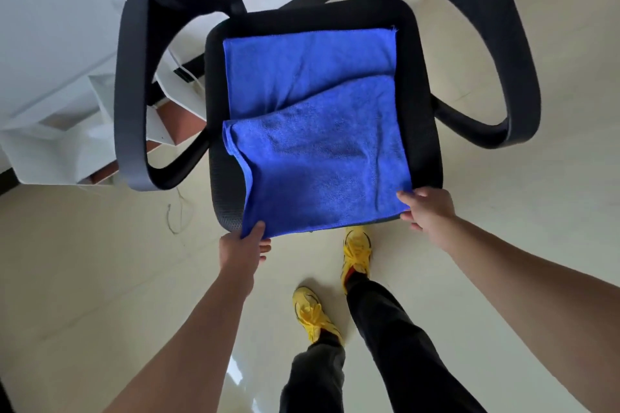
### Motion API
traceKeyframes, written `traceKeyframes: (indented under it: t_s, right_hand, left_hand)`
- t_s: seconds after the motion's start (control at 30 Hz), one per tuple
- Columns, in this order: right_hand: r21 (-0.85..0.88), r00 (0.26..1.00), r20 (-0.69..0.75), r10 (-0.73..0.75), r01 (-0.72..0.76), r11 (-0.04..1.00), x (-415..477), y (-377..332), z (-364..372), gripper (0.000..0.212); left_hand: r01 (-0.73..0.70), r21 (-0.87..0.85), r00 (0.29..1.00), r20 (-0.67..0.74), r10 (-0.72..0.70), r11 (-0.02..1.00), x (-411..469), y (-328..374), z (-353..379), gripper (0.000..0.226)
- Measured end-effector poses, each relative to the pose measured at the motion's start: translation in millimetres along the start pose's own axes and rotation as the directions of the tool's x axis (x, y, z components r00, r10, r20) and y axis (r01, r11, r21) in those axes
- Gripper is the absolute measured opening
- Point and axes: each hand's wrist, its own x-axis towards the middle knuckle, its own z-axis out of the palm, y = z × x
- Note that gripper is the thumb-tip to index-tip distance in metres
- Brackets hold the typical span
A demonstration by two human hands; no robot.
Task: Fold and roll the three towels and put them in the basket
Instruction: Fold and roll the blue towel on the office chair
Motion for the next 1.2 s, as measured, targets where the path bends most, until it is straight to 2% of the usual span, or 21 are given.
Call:
traceKeyframes:
  t_s: [0.17, 0.27, 0.33, 0.53, 0.73, 0.87, 1.2]
  right_hand:
    - [0.058, 0.997, -0.044, -0.058, 0.061, 0.996, -17, 2, 2, 0.016]
    - [0.072, 0.993, -0.096, -0.067, 0.074, 0.995, -40, 35, -10, 0.020]
    - [0.095, 0.995, -0.070, -0.065, 0.071, 0.993, -62, 62, -20, 0.023]
    - [0.160, 0.982, -0.185, -0.041, 0.071, 0.985, -139, 135, -30, 0.021]
    - [0.164, 0.987, -0.155, -0.032, 0.058, 0.985, -208, 189, -47, 0.011]
    - [0.187, 0.988, -0.152, 0.001, 0.027, 0.982, -236, 224, -60, 0.016]
    - [0.120, 0.994, -0.110, -0.023, 0.036, 0.992, -241, 306, -75, 0.017]
  left_hand:
    - [0.041, -0.118, 0.999, 0.007, -0.040, 0.992, -18, -15, -20, 0.021]
    - [0.037, -0.132, 0.999, -0.028, -0.041, 0.991, -28, -36, -33, 0.017]
    - [0.014, -0.129, 0.999, -0.044, -0.020, 0.992, -36, -55, -45, 0.014]
    - [0.001, -0.108, 1.000, 0.005, -0.001, 0.994, -77, -112, -81, 0.013]
    - [0.023, -0.071, 0.999, 0.029, -0.022, 0.997, -132, -163, -123, 0.014]
    - [0.052, -0.047, 0.998, 0.026, -0.051, 0.998, -155, -194, -139, 0.008]
    - [0.050, -0.054, 0.999, -0.014, -0.050, 0.997, -183, -267, -134, 0.008]
